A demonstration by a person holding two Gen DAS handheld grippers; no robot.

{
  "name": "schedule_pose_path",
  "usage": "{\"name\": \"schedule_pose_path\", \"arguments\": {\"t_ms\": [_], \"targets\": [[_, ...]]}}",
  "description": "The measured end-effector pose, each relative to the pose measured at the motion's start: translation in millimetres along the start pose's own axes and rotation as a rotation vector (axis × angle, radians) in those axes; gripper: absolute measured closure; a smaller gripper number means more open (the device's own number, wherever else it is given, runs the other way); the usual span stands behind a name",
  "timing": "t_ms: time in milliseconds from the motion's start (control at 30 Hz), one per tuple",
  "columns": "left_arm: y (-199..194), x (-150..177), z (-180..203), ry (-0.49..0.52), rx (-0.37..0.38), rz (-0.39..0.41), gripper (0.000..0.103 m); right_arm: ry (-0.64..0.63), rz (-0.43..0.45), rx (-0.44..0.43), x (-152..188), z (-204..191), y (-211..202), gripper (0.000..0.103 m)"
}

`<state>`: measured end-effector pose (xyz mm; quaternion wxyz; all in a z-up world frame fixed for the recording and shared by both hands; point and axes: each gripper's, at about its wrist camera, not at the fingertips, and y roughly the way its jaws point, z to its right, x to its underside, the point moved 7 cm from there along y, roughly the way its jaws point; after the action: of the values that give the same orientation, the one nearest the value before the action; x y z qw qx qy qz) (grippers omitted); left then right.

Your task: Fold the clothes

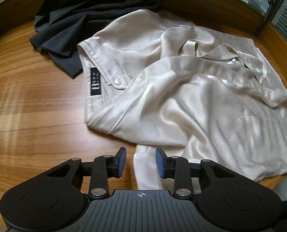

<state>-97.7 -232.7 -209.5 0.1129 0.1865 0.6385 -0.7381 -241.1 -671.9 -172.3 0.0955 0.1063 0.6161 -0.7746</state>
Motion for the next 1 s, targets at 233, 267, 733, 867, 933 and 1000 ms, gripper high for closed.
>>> {"name": "schedule_pose_path", "arguments": {"t_ms": [233, 267, 733, 867, 933, 1000], "targets": [[11, 6, 10, -0.008, -0.024, -0.019, 0.097, 0.012, 0.003, 0.017, 6, 21, -1, 0.042], [10, 8, 10, -0.012, -0.033, -0.015, 0.098, 0.008, 0.011, 0.016, 5, 23, -2, 0.042], [-57, 75, -9, -0.318, -0.248, -0.011, 0.098, -0.143, 0.065, -0.101, -11, 28, 21, 0.042], [-64, 93, -9, -0.401, -0.295, -0.058, 0.098, -0.191, 0.074, -0.128, -17, 25, 27, 0.042], [-64, 98, -9, -0.425, -0.315, -0.075, 0.096, -0.200, 0.082, -0.138, -22, 26, 27, 0.042], [-65, 95, -8, -0.429, -0.322, -0.068, 0.093, -0.206, 0.092, -0.147, -29, 27, 26, 0.042]]}}
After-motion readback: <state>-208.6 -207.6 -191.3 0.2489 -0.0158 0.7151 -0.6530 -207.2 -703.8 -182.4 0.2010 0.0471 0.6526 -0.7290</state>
